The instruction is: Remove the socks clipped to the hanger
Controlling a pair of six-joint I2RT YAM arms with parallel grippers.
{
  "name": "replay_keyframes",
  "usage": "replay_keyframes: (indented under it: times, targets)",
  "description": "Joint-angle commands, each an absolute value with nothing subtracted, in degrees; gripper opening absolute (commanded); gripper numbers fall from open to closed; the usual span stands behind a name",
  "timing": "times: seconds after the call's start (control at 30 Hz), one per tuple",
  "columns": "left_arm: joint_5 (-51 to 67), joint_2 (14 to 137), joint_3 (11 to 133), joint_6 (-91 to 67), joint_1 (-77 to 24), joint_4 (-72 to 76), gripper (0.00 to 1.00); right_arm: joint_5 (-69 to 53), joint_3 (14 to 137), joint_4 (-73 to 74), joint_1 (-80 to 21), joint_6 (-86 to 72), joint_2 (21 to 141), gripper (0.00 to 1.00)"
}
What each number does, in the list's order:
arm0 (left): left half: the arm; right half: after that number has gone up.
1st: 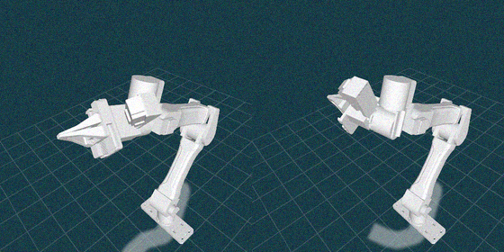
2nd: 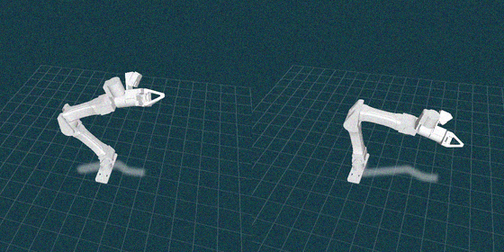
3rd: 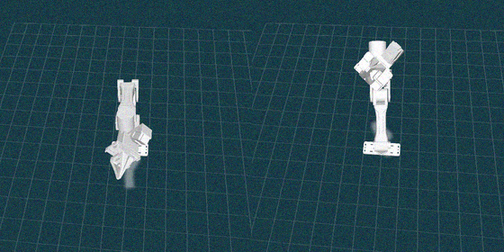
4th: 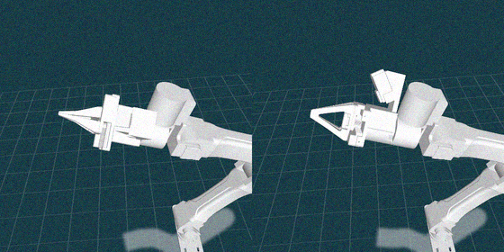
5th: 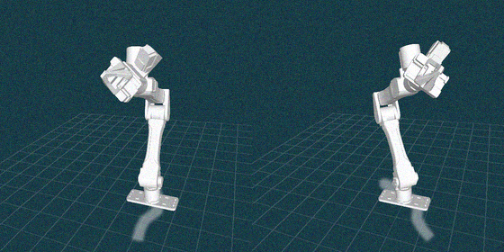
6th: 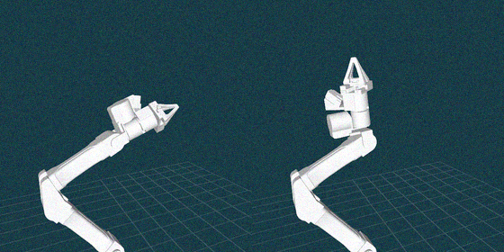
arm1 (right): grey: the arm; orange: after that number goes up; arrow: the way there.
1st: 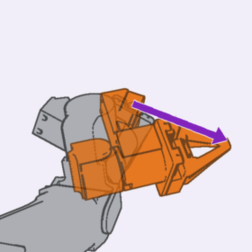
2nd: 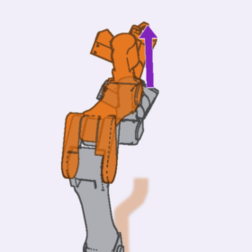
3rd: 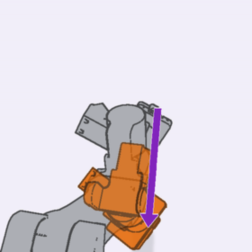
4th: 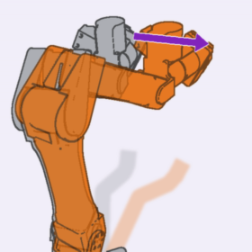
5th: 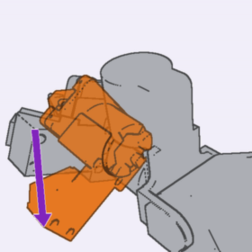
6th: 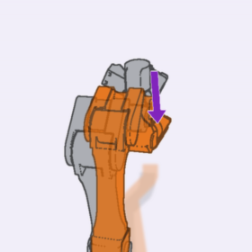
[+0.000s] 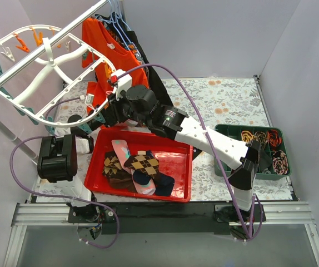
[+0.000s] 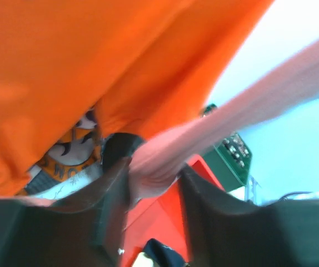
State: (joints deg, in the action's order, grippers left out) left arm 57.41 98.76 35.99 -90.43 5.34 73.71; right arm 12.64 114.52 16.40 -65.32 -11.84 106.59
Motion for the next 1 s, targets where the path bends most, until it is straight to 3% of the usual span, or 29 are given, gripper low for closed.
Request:
replay_keyframes:
  times: [0.0,0.07,0.2,0.5,0.7,0.97]
  targets:
    - [57.8,92.4,34.3,-88.4,3.5,85.5,0.27,12.1,115.0,15.4,-65.3,-12.0,104.7,0.05]
    - [56.3,89.1,32.6,-86.9,3.3,79.8,0.14,12.0,115.6,15.4,-65.3,-12.0,104.8,0.05]
    - [54.1,84.4,30.4,-86.7,3.3,72.7,0.07,12.4,115.8,15.4,-65.3,-12.1,104.8,0.10]
    - [53.8,77.7,26.2,-92.1,3.1,66.8,0.02,13.2,112.7,15.7,-65.3,-11.7,102.8,0.47]
    - [53.6,75.7,25.0,-91.1,3.1,62.7,0.02,14.5,108.6,16.7,-65.1,-10.4,99.9,0.64]
    - [53.2,73.5,24.1,-90.7,3.0,60.3,0.02,16.3,104.8,17.6,-64.5,-9.8,94.7,0.66]
